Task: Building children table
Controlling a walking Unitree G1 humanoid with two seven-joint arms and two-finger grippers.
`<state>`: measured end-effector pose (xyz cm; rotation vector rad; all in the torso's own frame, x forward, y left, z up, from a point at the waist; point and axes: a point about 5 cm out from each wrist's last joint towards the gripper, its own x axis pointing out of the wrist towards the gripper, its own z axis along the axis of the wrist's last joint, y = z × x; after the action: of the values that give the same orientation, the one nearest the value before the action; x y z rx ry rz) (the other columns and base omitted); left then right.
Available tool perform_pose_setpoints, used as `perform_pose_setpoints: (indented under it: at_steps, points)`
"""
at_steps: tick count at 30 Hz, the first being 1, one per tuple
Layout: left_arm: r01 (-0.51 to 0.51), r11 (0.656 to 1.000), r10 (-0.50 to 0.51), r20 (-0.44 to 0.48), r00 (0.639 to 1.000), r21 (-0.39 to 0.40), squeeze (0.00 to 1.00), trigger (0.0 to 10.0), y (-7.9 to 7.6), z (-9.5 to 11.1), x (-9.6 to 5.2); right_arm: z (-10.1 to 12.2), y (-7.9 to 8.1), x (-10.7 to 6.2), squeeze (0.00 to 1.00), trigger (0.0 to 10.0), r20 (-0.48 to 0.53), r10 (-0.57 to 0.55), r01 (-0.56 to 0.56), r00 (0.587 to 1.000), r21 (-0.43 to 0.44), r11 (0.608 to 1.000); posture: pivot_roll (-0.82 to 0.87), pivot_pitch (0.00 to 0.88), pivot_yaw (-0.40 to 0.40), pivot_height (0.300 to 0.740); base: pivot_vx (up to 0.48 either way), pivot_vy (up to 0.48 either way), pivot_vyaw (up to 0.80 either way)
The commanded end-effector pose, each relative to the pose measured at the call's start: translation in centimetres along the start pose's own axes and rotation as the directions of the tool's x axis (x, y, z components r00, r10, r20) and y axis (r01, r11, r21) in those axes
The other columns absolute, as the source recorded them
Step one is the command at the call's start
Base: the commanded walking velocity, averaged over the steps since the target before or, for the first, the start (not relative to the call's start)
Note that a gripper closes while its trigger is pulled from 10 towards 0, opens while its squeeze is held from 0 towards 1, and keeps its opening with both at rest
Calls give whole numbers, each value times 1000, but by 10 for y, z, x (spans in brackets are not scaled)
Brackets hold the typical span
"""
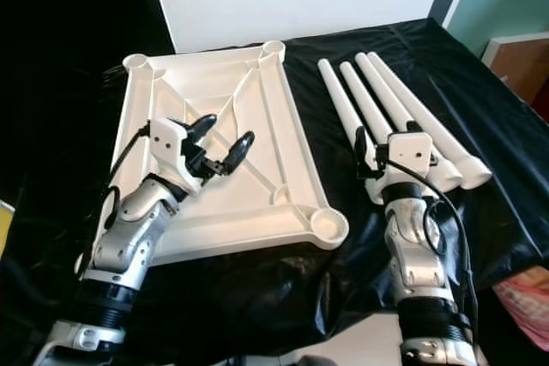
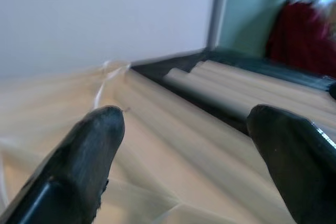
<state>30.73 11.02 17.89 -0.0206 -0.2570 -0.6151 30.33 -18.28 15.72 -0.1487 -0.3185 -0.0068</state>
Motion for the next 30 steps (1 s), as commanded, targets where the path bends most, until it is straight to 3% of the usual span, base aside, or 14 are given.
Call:
perform_pose_setpoints:
  at_steps: [1,17,24,26,30]
  points:
    - [22,1000,-22,12,1000,-8,0,10000,-5,1,1,-3,-7,-3,0,10000,-12,-16,16,1000,-11,1000,-3,108,-8,740,0,0,0]
    - [49,998,-49,-3,999,30,0,10000,-6,0,2,-5,-7,-6,0,10000,-21,-20,20,1000,-3,1000,-10,97,2,740,0,0,0]
    - [156,987,-155,-14,988,31,0,10000,-22,-1,0,-14,-18,-1,0,10000,-158,-90,92,983,2,996,-10,105,2,740,0,0,0]
    - [222,975,-222,-17,975,9,0,10000,-32,1,-1,-19,-20,3,0,10000,-245,-87,89,966,-4,996,-12,114,4,740,0,0,0]
    - [290,957,-290,-32,956,-13,0,10000,-40,3,-3,-21,-17,6,0,10000,-305,-39,37,952,-10,999,-15,124,7,740,0,0,0]
